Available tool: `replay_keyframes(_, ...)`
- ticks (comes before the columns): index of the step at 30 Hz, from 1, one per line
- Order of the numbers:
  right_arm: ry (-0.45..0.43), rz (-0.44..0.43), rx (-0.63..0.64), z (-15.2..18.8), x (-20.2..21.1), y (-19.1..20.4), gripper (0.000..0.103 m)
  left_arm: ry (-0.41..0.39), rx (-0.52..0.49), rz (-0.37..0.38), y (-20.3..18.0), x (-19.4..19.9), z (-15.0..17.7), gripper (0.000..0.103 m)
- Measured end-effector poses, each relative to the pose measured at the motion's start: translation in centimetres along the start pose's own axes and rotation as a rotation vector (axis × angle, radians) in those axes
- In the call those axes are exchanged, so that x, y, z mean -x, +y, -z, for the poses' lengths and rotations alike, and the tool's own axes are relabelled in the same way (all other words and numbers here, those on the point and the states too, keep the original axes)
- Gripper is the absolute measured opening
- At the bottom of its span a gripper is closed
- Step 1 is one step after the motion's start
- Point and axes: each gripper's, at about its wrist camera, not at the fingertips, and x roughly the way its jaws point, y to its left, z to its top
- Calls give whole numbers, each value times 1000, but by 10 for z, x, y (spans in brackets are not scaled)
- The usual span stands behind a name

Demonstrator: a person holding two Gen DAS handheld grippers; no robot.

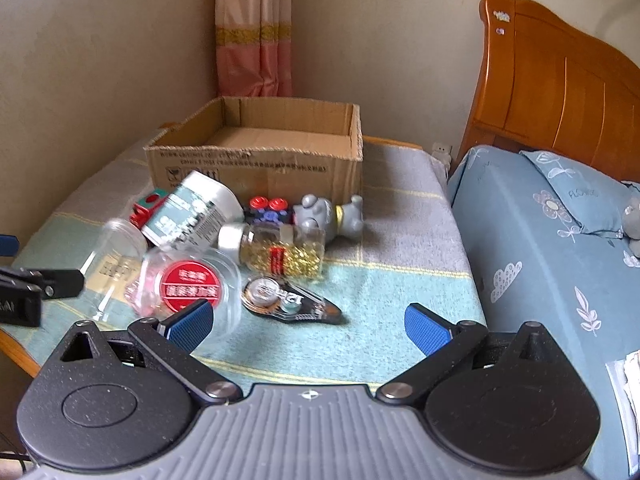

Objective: Organize rigid objects
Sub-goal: 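Move the left tool toward the clear plastic jar lying on the cover, then close the left gripper around the clear plastic jar while the right gripper grasps the correction tape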

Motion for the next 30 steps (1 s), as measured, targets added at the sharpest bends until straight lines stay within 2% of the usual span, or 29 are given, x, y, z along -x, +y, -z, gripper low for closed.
replay_keyframes(15, 71, -35, -30, -9, -58, -20, 103, 106, 20, -12, 8, -63, -15, 102)
replay_keyframes(30, 128, -131, -38, -18, -93, -16, 103, 147, -18, -30, 15, -76, -13, 102)
